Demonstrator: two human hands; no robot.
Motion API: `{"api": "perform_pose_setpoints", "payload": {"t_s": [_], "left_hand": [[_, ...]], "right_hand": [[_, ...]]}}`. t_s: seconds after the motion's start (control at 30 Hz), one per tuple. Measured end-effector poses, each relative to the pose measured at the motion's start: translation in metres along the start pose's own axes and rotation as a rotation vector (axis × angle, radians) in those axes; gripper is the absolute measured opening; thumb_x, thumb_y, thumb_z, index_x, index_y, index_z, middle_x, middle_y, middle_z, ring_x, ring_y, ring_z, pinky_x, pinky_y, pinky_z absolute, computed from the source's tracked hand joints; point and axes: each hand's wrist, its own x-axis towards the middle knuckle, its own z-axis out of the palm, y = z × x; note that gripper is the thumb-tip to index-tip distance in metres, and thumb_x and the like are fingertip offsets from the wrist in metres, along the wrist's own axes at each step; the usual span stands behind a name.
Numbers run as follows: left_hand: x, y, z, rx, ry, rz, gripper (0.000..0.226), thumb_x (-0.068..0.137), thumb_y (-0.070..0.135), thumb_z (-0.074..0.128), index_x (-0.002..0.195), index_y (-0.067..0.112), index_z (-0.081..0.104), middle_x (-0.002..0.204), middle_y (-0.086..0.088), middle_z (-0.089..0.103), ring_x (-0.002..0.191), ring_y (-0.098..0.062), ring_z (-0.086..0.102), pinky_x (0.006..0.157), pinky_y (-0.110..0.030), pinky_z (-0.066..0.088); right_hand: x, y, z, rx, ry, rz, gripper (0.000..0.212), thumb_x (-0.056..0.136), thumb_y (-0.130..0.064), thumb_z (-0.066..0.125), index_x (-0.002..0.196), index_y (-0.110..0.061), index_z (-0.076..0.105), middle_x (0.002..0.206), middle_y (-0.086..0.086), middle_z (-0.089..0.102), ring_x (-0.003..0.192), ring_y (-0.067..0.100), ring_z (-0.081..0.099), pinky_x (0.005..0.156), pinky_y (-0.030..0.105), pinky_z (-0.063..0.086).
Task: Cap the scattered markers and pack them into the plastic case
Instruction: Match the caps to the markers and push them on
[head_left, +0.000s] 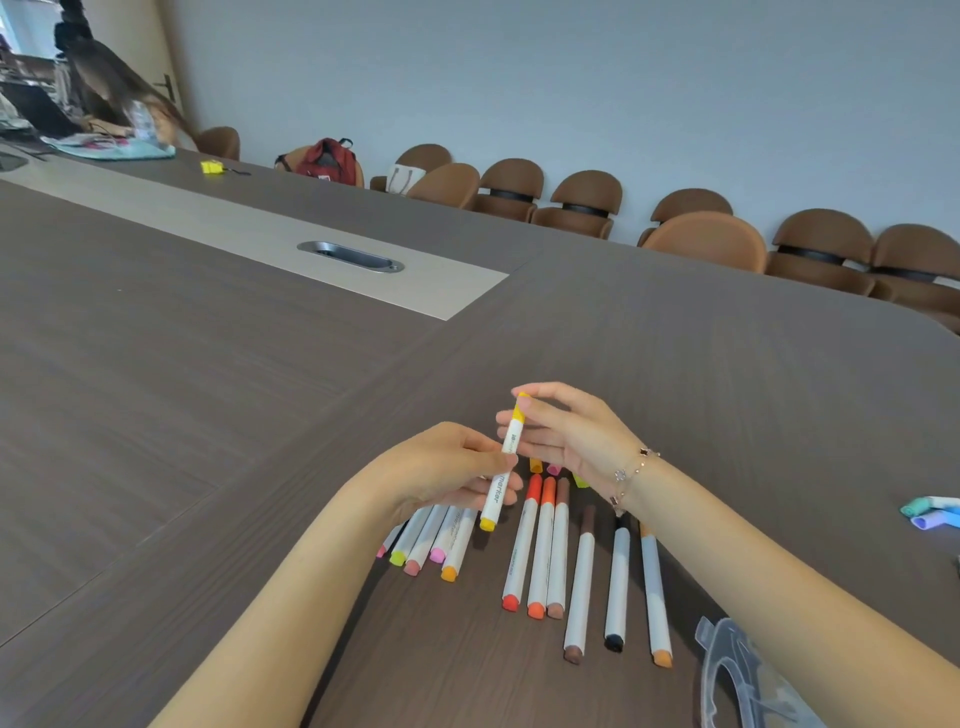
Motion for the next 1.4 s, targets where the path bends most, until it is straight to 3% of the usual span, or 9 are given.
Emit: {"api": "perform_pose_setpoints", "payload": {"t_s": [0.2,0.43,0.53,0.67,0.87,1.0,1.13,1.3,1.4], "left_hand": [[-0.003,0.002,0.006,-0.086,0.071,0.090,0.020,0.095,0.016,0.055,0.103,0.004,0.067,0.089,-0.006,0.073,0.081,-0.014,0.071,0.082,-0.028,0.057],[-0.007,0.007,0.015,-0.059,0.091,0.107,0.022,0.095,0.017,0.055,0.106,0.003,0.068,0.095,-0.010,0.073,0.085,-0.017,0.072,0.083,-0.031,0.057],[-0.010,0.007,0.005,0.141,0.154,0.083,0.036,0.097,0.035,0.046,0.096,0.008,0.070,0.085,-0.007,0.074,0.078,-0.015,0.072,0.083,-0.030,0.057],[-0.010,-0.003,-0.003,0.601,0.364,0.055,0.030,0.092,0.038,0.056,0.091,0.011,0.069,0.082,0.000,0.065,0.075,-0.011,0.061,0.069,-0.023,0.049],[-0.001,-0.009,0.024,0.823,0.333,-0.040,0.018,0.085,0.024,0.066,0.091,0.009,0.059,0.101,-0.007,0.062,0.089,-0.021,0.061,0.069,-0.027,0.049],[0.000,-0.010,0.036,0.889,0.458,-0.045,0.034,0.090,0.021,0.062,0.118,0.009,0.047,0.115,-0.008,0.056,0.094,-0.018,0.058,0.070,-0.022,0.043],[-0.001,-0.011,0.038,0.960,0.450,-0.026,0.025,0.094,0.018,0.053,0.115,0.006,0.056,0.115,-0.010,0.060,0.104,-0.023,0.061,0.077,-0.025,0.046],[0.001,-0.011,0.040,0.875,0.406,-0.053,0.023,0.093,0.020,0.051,0.073,0.010,0.052,0.065,0.000,0.045,0.054,-0.011,0.046,0.046,-0.016,0.033],[0.003,-0.010,0.031,0.753,0.363,-0.042,0.037,0.092,0.025,0.052,0.059,0.013,0.040,0.055,0.001,0.036,0.046,-0.013,0.033,0.049,-0.021,0.032]], "right_hand": [[-0.008,-0.003,0.006,-0.141,-0.038,-0.035,0.043,0.087,-0.014,0.066,0.125,-0.025,0.049,0.097,0.013,0.073,0.087,0.024,0.072,0.073,0.029,0.059],[-0.014,-0.003,0.005,-0.184,0.078,-0.072,0.045,0.084,-0.012,0.070,0.125,-0.022,0.054,0.090,0.008,0.074,0.081,0.019,0.072,0.060,0.021,0.056],[-0.022,0.005,0.001,-0.141,0.071,-0.001,0.042,0.083,-0.017,0.071,0.121,-0.019,0.053,0.096,0.013,0.073,0.082,0.018,0.072,0.063,0.022,0.056],[-0.032,0.023,0.002,-0.473,0.105,-0.028,0.035,0.079,-0.031,0.074,0.109,-0.028,0.054,0.097,-0.004,0.068,0.085,0.002,0.063,0.073,0.014,0.048],[-0.026,0.017,-0.015,-0.844,0.274,-0.219,0.021,0.091,-0.029,0.059,0.111,-0.031,0.057,0.103,-0.013,0.060,0.084,-0.002,0.054,0.074,0.012,0.046],[-0.012,0.013,-0.040,-1.048,0.275,-0.095,0.016,0.093,-0.019,0.053,0.108,-0.022,0.061,0.097,-0.010,0.058,0.090,0.004,0.054,0.077,0.016,0.040],[-0.007,0.018,-0.043,-1.091,0.264,-0.062,0.013,0.093,-0.026,0.055,0.100,-0.021,0.065,0.091,-0.009,0.060,0.081,0.004,0.055,0.065,0.010,0.039],[0.004,0.023,-0.025,-1.061,0.162,-0.087,0.020,0.087,-0.040,0.062,0.094,-0.022,0.068,0.079,-0.010,0.066,0.077,0.004,0.060,0.075,0.018,0.046],[0.013,0.025,-0.014,-1.120,0.172,-0.093,0.026,0.087,-0.038,0.064,0.103,-0.018,0.068,0.086,-0.004,0.068,0.082,0.006,0.061,0.080,0.021,0.050]]}}
